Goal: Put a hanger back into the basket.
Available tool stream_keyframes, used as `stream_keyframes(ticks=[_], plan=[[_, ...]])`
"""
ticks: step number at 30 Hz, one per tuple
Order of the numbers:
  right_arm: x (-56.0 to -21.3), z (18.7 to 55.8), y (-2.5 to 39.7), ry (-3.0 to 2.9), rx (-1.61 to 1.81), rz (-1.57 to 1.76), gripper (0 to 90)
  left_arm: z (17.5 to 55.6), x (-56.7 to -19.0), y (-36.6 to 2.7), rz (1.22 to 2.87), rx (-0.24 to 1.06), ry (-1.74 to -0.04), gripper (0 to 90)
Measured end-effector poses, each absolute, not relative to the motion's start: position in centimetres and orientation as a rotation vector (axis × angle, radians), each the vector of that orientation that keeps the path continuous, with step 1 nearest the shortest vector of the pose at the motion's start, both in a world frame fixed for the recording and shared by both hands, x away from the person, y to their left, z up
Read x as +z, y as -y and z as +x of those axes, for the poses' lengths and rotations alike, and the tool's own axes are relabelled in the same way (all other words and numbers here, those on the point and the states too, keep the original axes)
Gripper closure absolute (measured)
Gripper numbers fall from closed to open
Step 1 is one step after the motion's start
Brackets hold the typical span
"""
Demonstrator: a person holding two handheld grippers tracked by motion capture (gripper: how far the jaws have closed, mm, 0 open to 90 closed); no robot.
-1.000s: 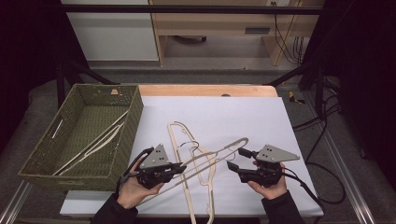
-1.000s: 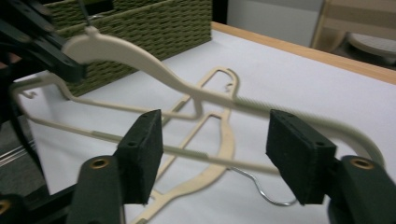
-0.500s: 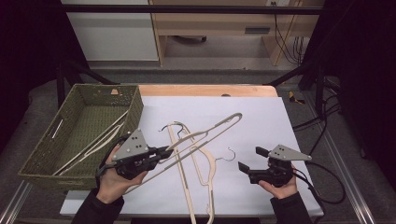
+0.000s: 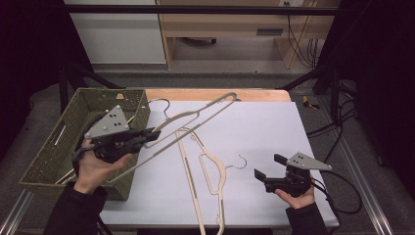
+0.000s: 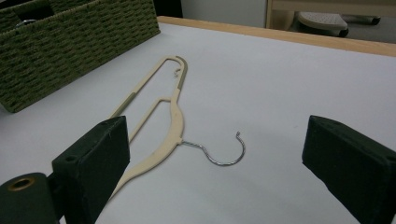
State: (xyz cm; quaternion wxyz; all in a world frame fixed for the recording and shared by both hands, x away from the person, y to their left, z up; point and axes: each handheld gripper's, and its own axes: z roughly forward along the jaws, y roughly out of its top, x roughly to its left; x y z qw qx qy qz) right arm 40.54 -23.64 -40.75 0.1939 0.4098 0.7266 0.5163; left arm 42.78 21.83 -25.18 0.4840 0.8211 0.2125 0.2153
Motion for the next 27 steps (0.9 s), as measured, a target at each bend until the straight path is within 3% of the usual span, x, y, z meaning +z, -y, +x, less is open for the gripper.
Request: stream_keyframes(ticks=[27], plan=[[-40.8, 40.7, 23.6, -2.034, 1.434, 1.154, 7.7, 46.8, -25.3, -33.1, 2.009, 0.704, -0.731, 86.7]])
